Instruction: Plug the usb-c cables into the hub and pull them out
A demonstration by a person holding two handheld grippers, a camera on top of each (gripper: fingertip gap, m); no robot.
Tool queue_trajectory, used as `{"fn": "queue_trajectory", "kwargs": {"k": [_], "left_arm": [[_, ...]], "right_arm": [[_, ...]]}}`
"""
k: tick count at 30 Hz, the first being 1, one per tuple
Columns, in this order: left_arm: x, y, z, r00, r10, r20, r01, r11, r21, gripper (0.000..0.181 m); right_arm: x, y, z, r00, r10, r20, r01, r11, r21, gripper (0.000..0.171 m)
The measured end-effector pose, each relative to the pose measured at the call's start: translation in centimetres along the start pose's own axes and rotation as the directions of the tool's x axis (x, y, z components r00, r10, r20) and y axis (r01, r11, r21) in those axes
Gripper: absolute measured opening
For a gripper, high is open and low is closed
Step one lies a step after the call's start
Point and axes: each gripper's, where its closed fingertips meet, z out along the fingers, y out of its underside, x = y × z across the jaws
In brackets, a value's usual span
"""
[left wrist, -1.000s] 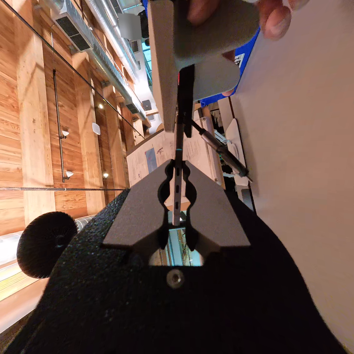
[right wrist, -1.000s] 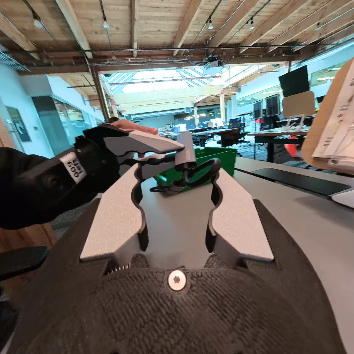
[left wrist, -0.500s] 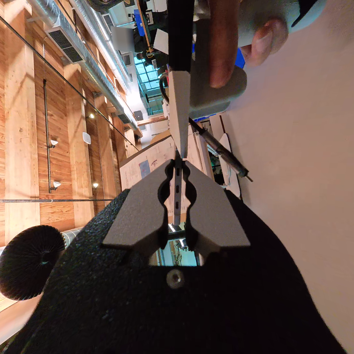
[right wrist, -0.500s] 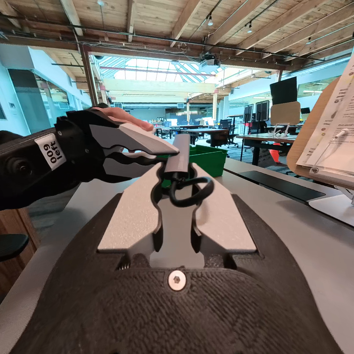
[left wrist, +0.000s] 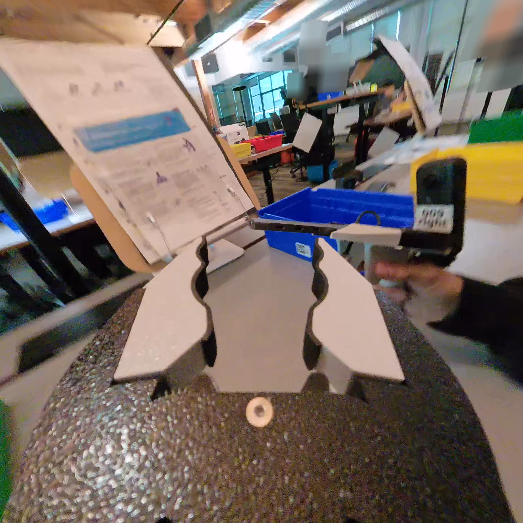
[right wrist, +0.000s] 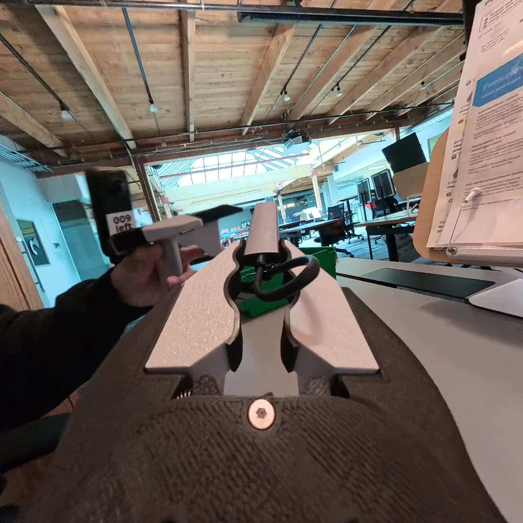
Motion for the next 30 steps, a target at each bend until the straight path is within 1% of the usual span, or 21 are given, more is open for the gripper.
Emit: {"fn": "queue_trajectory", "kwargs": {"k": [1, 2, 3, 4, 5, 6, 9, 12, 14, 15, 16, 20, 22, 25, 30], "left_arm": [[-0.4, 0.5, -0.1, 0.983, -0.183, 0.009, 0.183, 0.983, -0.012, 0.070], [-0.1, 1.2, 0.0, 0.945, -0.327, -0.012, 0.327, 0.945, -0.033, 0.072], [0.5, 1.9, 0.2, 0.901, -0.430, -0.048, 0.428, 0.902, -0.055, 0.069], [1.0, 2.9, 0.6, 0.861, -0.506, -0.058, 0.500, 0.861, -0.095, 0.067], [1.5, 3.7, 0.9, 0.827, -0.558, -0.072, 0.548, 0.828, -0.121, 0.068], [2.0, 4.3, 1.2, 0.791, -0.606, -0.087, 0.593, 0.793, -0.136, 0.065], [2.7, 4.6, 1.7, 0.661, -0.735, -0.151, 0.722, 0.678, -0.141, 0.052], [3.0, 4.7, 1.9, 0.588, -0.788, -0.182, 0.775, 0.614, -0.154, 0.036], [3.1, 4.3, 1.9, 0.514, -0.832, -0.208, 0.826, 0.546, -0.140, 0.034], [3.2, 4.3, 2.0, 0.482, -0.850, -0.215, 0.844, 0.516, -0.147, 0.028], [3.2, 4.4, 2.2, 0.462, -0.861, -0.215, 0.854, 0.497, -0.153, 0.016], [3.2, 4.2, 2.2, 0.369, -0.899, -0.237, 0.900, 0.409, -0.149, 0.009], [3.3, 4.1, 2.3, 0.314, -0.918, -0.243, 0.922, 0.356, -0.152, 0.007], [3.3, 4.3, 2.3, 0.276, -0.936, -0.219, 0.937, 0.313, -0.156, 0.006], [3.6, 4.3, 2.2, 0.275, -0.942, -0.192, 0.937, 0.307, -0.166, 0.006]], "right_arm": [[-0.1, 0.2, 0.1, 1.000, -0.019, 0.002, 0.019, 1.000, -0.009, 0.023], [-0.3, 0.5, 0.2, 0.999, -0.054, 0.000, 0.054, 0.998, -0.023, 0.023], [-0.6, 0.9, 0.4, 0.996, -0.093, 0.001, 0.093, 0.995, -0.041, 0.023], [-0.9, 1.3, 0.6, 0.992, -0.129, 0.006, 0.129, 0.990, -0.057, 0.023], [-1.3, 1.6, 0.8, 0.987, -0.159, 0.015, 0.159, 0.985, -0.065, 0.023], [-1.6, 1.9, 0.9, 0.984, -0.178, 0.024, 0.179, 0.981, -0.072, 0.023], [-2.0, 2.4, 1.1, 0.973, -0.227, 0.029, 0.229, 0.969, -0.089, 0.023], [-1.5, 3.0, 1.1, 0.960, -0.278, 0.014, 0.278, 0.952, -0.126, 0.023], [-1.5, 3.3, 1.1, 0.952, -0.305, 0.011, 0.304, 0.943, -0.138, 0.023], [-1.6, 3.4, 1.1, 0.949, -0.316, 0.013, 0.315, 0.938, -0.142, 0.022], [-1.6, 3.6, 1.2, 0.947, -0.321, 0.014, 0.319, 0.936, -0.150, 0.023], [-1.5, 3.6, 1.2, 0.940, -0.342, 0.009, 0.339, 0.928, -0.152, 0.023], [-1.4, 3.7, 1.1, 0.925, -0.380, 0.004, 0.376, 0.914, -0.152, 0.023], [-1.2, 3.9, 1.1, 0.899, -0.437, -0.020, 0.429, 0.890, -0.152, 0.023], [-1.0, 3.6, 1.1, 0.879, -0.473, -0.052, 0.463, 0.876, -0.135, 0.029]]}}
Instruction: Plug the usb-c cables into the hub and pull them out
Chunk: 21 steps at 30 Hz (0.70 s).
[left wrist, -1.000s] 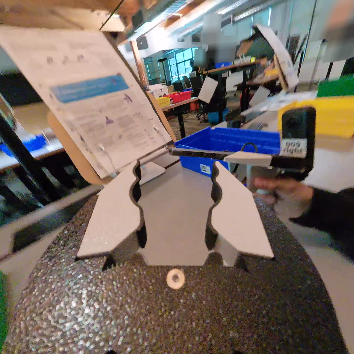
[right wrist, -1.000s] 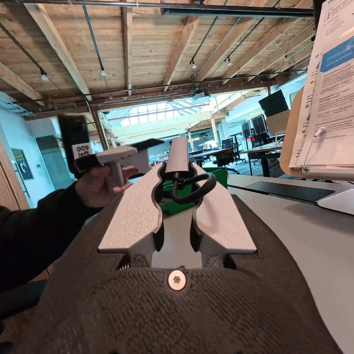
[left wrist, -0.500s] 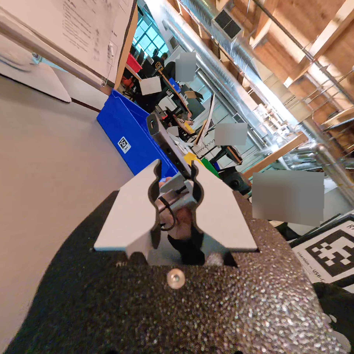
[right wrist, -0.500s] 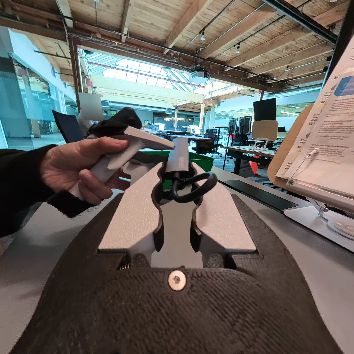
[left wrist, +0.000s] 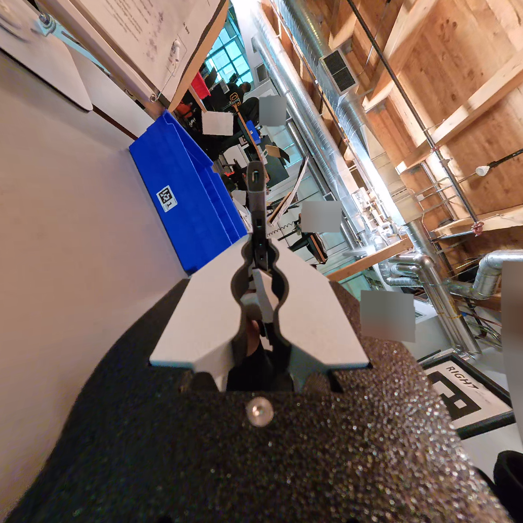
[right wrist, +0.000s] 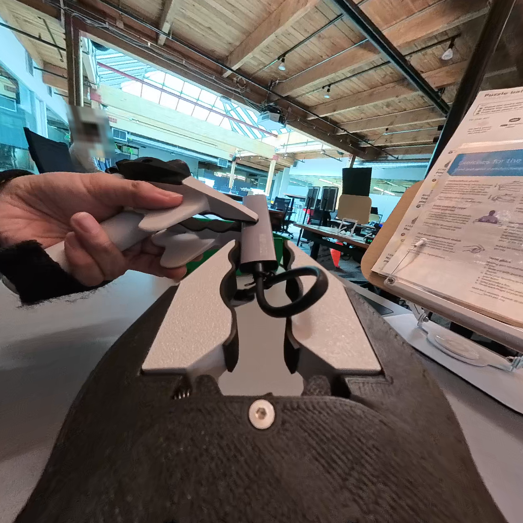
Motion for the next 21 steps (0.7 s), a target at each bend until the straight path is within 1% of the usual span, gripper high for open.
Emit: {"fn": "queue_trajectory", "kwargs": {"k": [2, 4, 7, 9, 11, 12, 14, 15, 16, 17, 19, 21], "left_arm": [[-0.1, 0.1, 0.0, 1.000, -0.014, 0.003, 0.014, 1.000, -0.003, 0.006], [-0.4, 0.0, 0.0, 0.999, -0.031, 0.006, 0.031, 1.000, -0.002, 0.006], [-0.5, -0.1, 0.0, 0.999, -0.052, 0.004, 0.052, 0.999, 0.004, 0.006], [-0.7, 0.0, 0.1, 1.000, -0.024, 0.019, 0.024, 1.000, 0.002, 0.006], [-0.8, -0.1, 0.1, 0.997, 0.061, 0.046, -0.061, 0.998, -0.006, 0.009], [-0.9, -0.3, -0.1, 0.987, 0.134, 0.087, -0.133, 0.991, -0.013, 0.013], [-0.5, -1.8, -1.2, 0.941, 0.298, 0.157, -0.303, 0.953, 0.005, 0.028], [-0.2, -3.0, -2.1, 0.903, 0.380, 0.200, -0.390, 0.921, 0.014, 0.031], [-0.2, -4.6, -3.4, 0.843, 0.465, 0.270, -0.485, 0.875, 0.009, 0.033], [-0.4, -6.3, -5.1, 0.761, 0.545, 0.351, -0.578, 0.816, -0.015, 0.034], [-1.4, -10.3, -9.0, 0.563, 0.653, 0.506, -0.707, 0.698, -0.113, 0.032], [-2.9, -14.2, -13.5, 0.355, 0.719, 0.597, -0.753, 0.599, -0.274, 0.029]], "right_arm": [[0.0, 0.0, 0.0, 1.000, -0.020, -0.005, 0.020, 1.000, -0.001, 0.029], [-0.3, 0.2, 0.1, 0.999, -0.038, 0.007, 0.038, 0.999, -0.012, 0.023], [-0.3, 0.4, 0.1, 0.999, -0.047, 0.008, 0.047, 0.998, -0.049, 0.023], [-0.3, 0.5, 0.1, 0.999, -0.037, 0.006, 0.037, 0.997, -0.066, 0.023], [-0.2, 0.4, 0.1, 1.000, -0.003, 0.005, 0.003, 0.998, -0.066, 0.024], [0.0, 0.4, 0.1, 1.000, 0.017, -0.003, -0.017, 0.998, -0.065, 0.024], [1.0, 0.3, -0.2, 0.997, 0.069, -0.039, -0.071, 0.996, -0.050, 0.024], [1.6, 0.3, -0.4, 0.994, 0.093, -0.059, -0.095, 0.994, -0.044, 0.023], [2.1, 0.3, -0.5, 0.991, 0.111, -0.077, -0.114, 0.993, -0.041, 0.023], [2.4, 0.5, -0.6, 0.989, 0.121, -0.090, -0.125, 0.991, -0.041, 0.023], [2.9, 0.8, -0.7, 0.986, 0.123, -0.112, -0.129, 0.990, -0.050, 0.023], [3.0, 1.0, -0.6, 0.986, 0.108, -0.123, -0.115, 0.992, -0.055, 0.023]]}}
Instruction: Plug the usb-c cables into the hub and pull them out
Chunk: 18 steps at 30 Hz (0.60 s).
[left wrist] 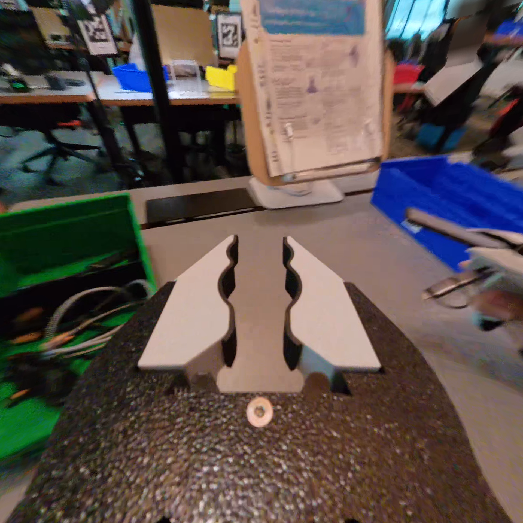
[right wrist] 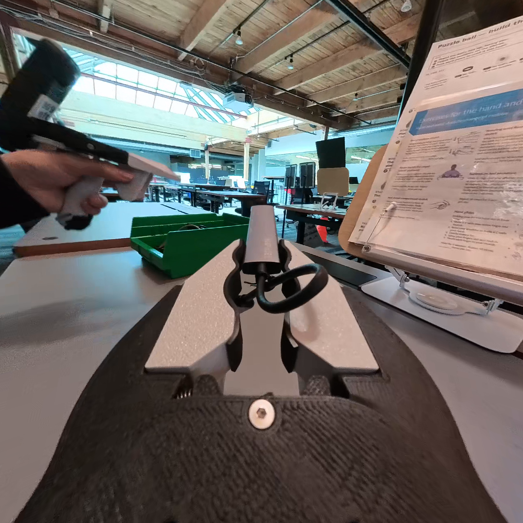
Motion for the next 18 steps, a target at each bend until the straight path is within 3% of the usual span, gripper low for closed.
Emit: {"fn": "queue_trajectory", "kwargs": {"k": [2, 4, 7, 11, 18], "left_arm": [[-6.9, 1.7, -1.0, 0.978, 0.145, 0.148, -0.115, 0.974, -0.195, 0.034], [-13.3, 4.1, -2.5, 0.940, 0.243, 0.240, -0.134, 0.909, -0.396, 0.038], [-19.1, 7.1, -4.2, 0.919, 0.300, 0.257, -0.108, 0.816, -0.568, 0.040], [-19.9, 9.7, -3.0, 0.951, 0.281, 0.130, -0.148, 0.781, -0.607, 0.042], [-19.5, 12.0, -0.3, 0.852, 0.523, -0.018, -0.403, 0.633, -0.661, 0.039]], "right_arm": [[0.0, 0.1, 0.1, 1.000, -0.004, -0.004, 0.004, 1.000, -0.008, 0.023], [0.1, 0.1, 0.2, 1.000, -0.003, -0.010, 0.003, 1.000, -0.005, 0.023], [0.3, 0.1, 0.2, 1.000, 0.005, -0.018, -0.005, 1.000, -0.002, 0.023], [0.4, 0.2, 0.2, 1.000, 0.014, -0.019, -0.014, 1.000, 0.001, 0.023], [0.4, 0.7, 0.2, 1.000, 0.005, -0.020, -0.005, 1.000, -0.012, 0.023]]}}
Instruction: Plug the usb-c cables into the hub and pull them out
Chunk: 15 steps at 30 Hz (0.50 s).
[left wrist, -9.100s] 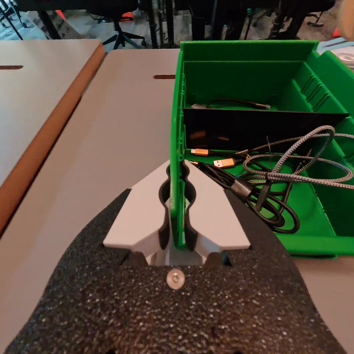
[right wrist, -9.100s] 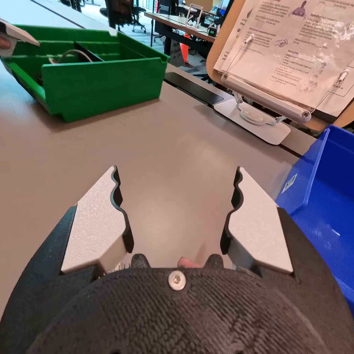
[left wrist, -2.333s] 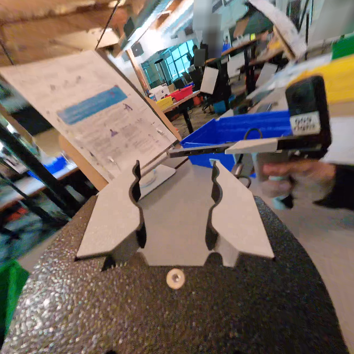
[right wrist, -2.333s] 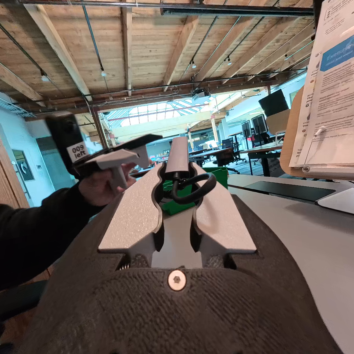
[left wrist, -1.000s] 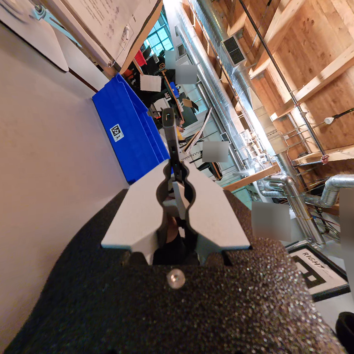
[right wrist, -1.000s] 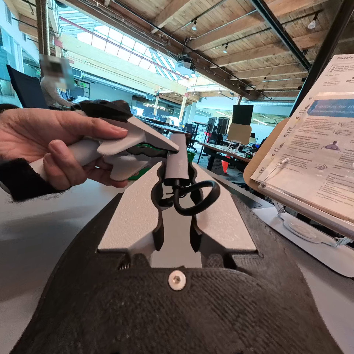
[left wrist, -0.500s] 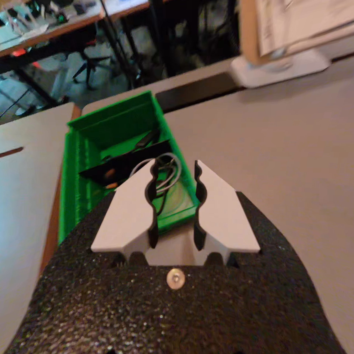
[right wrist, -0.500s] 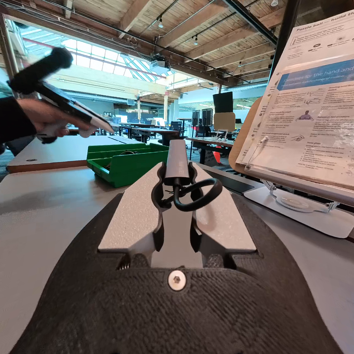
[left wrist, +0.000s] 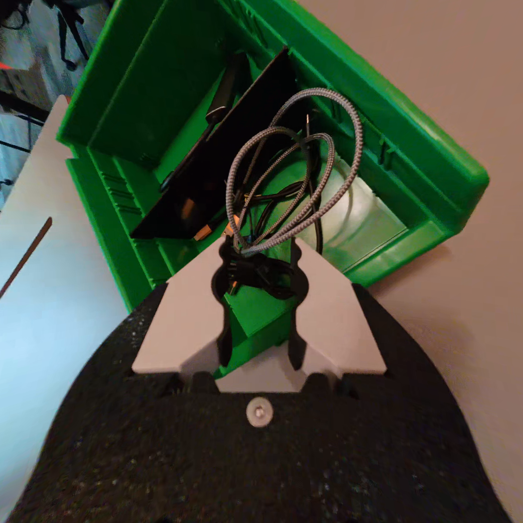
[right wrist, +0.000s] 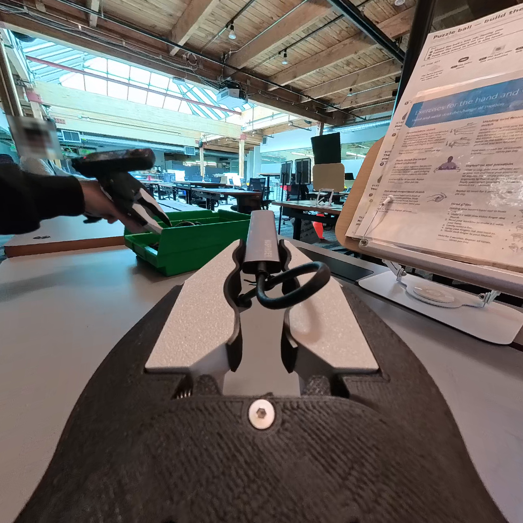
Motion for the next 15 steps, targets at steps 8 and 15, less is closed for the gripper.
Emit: {"fn": "queue_trajectory", "kwargs": {"k": [8, 15], "left_arm": [[-3.8, -2.5, -2.6, 0.983, -0.044, 0.180, 0.020, 0.991, 0.130, 0.002], [-7.5, -6.1, -9.2, 0.951, -0.216, 0.224, 0.118, 0.916, 0.383, 0.002]], "right_arm": [[0.2, 0.0, -0.1, 1.000, -0.004, -0.010, 0.004, 1.000, 0.000, 0.023], [0.3, -0.2, -0.1, 1.000, -0.004, -0.015, 0.004, 1.000, 0.006, 0.023]]}}
